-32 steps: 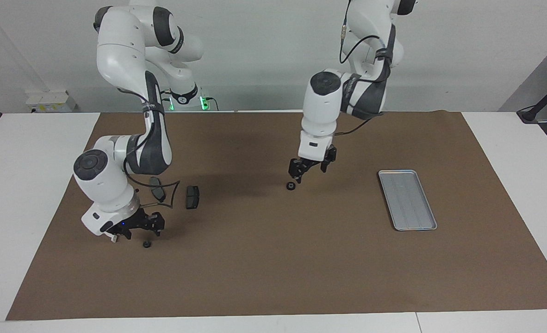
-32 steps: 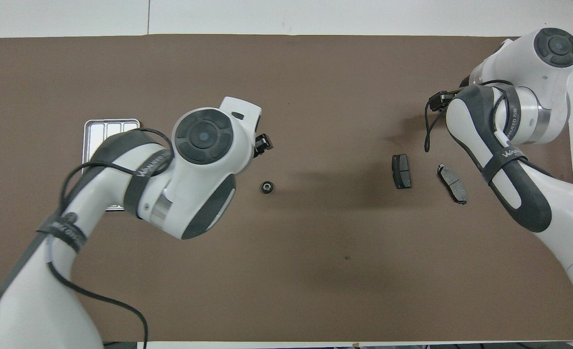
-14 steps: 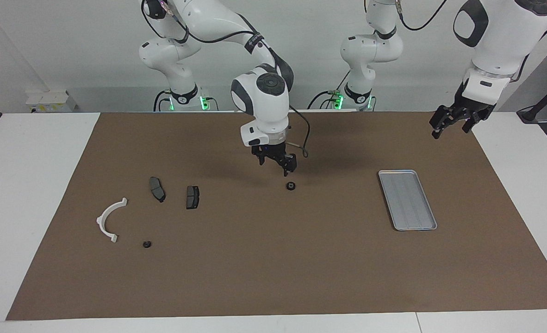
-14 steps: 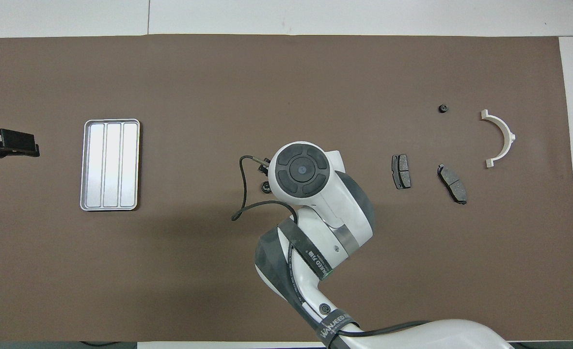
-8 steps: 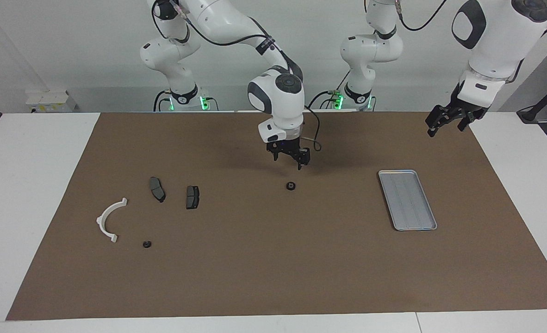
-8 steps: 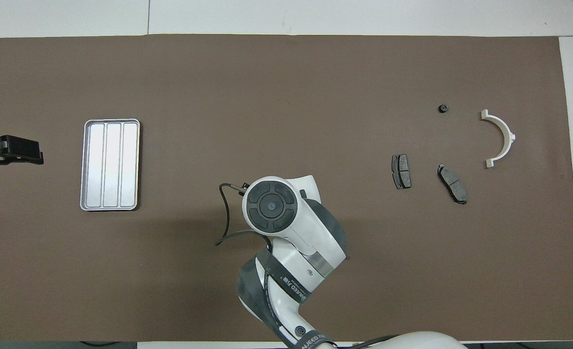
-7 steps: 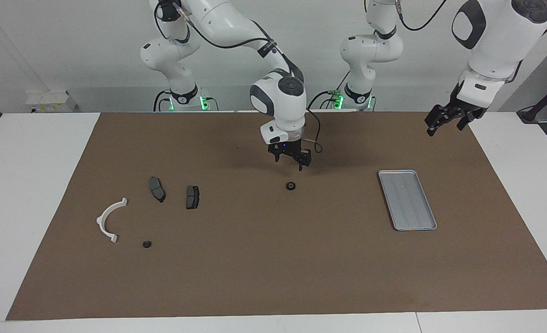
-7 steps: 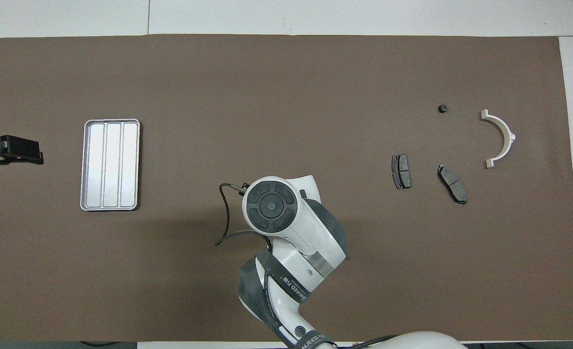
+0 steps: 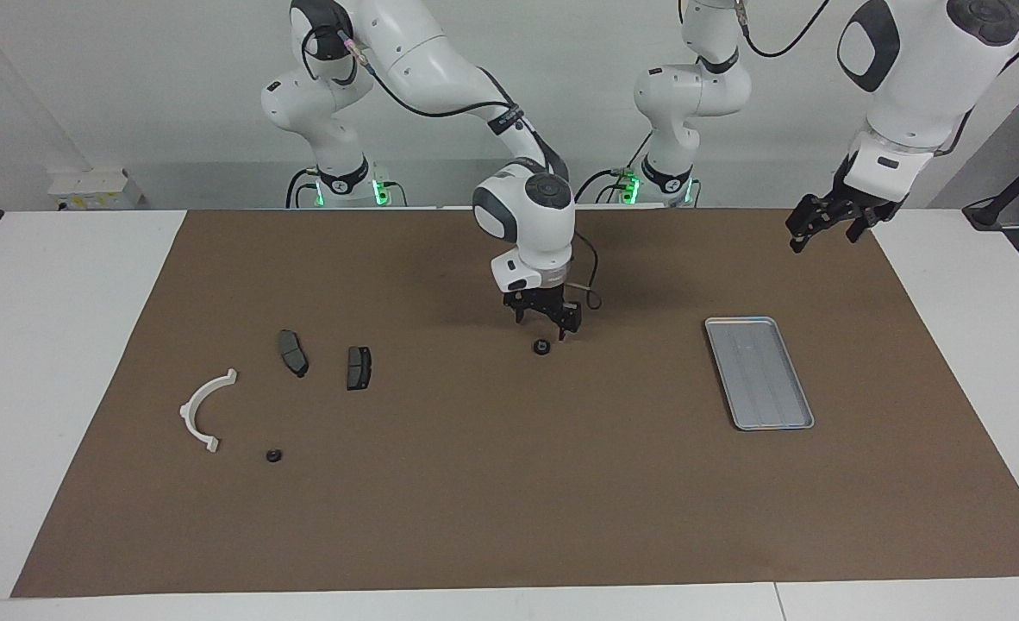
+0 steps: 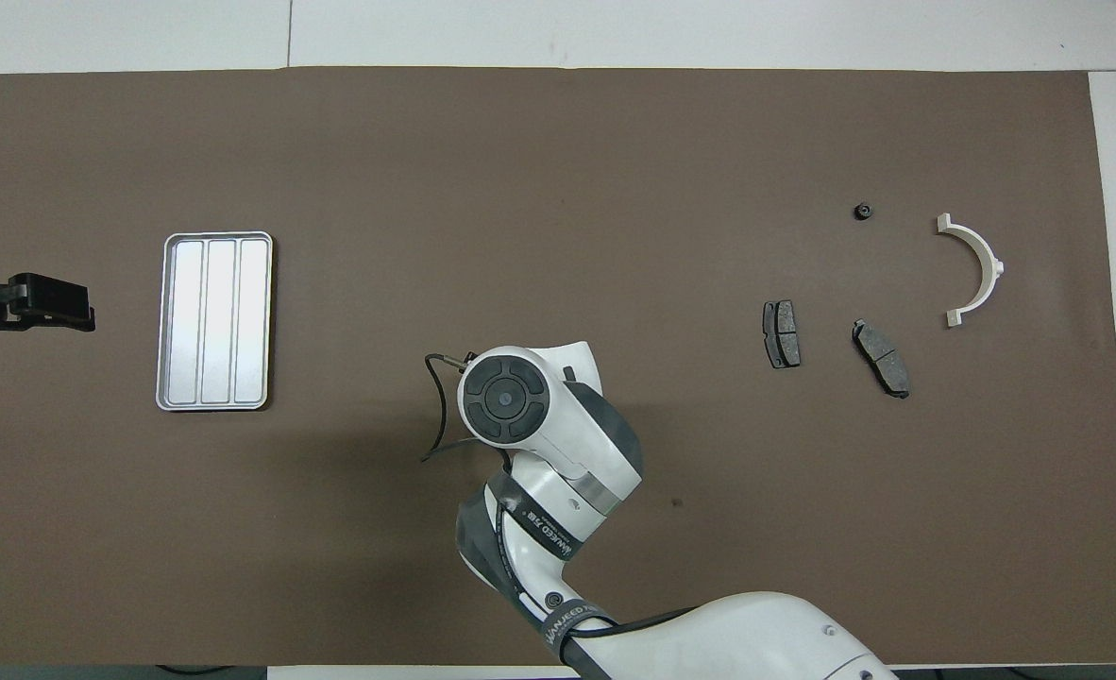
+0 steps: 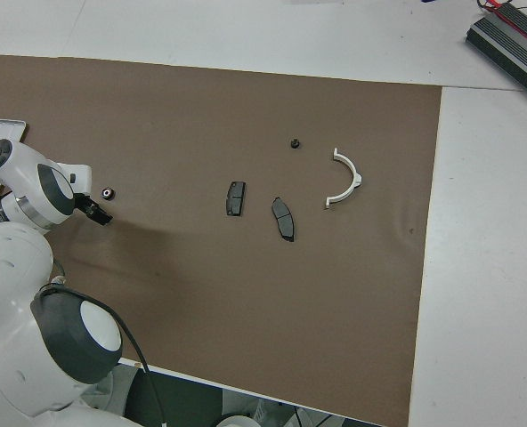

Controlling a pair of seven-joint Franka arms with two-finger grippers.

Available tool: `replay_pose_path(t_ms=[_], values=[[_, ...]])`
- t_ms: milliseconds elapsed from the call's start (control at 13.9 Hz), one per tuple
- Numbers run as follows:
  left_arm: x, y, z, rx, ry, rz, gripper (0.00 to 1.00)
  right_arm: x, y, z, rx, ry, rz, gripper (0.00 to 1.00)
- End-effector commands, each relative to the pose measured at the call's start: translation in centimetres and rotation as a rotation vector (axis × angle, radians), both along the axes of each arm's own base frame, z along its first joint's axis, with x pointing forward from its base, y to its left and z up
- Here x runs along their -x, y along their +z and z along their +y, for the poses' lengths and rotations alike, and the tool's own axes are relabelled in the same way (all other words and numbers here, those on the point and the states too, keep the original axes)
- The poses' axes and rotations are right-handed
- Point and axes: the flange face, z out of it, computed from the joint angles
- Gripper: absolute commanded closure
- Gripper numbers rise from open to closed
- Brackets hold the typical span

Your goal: Place bearing gear from tray to pile

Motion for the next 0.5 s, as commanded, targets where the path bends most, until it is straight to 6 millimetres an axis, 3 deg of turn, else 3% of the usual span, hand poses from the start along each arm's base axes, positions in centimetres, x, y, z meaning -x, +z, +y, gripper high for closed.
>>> replay_pose_path(t_ms=[0, 432], values=[[0.75, 0.32, -0.71, 0.049, -0.013, 0.006, 0.0, -1.81, -0.47, -0.37, 0.002, -0.017, -0.03, 0.04], [0.72, 0.36, -0.96, 0.074, -0.011, 0.003, 0.0, -2.72, -1.07, 0.44, 0.003, -0.013, -0.035, 0.09]])
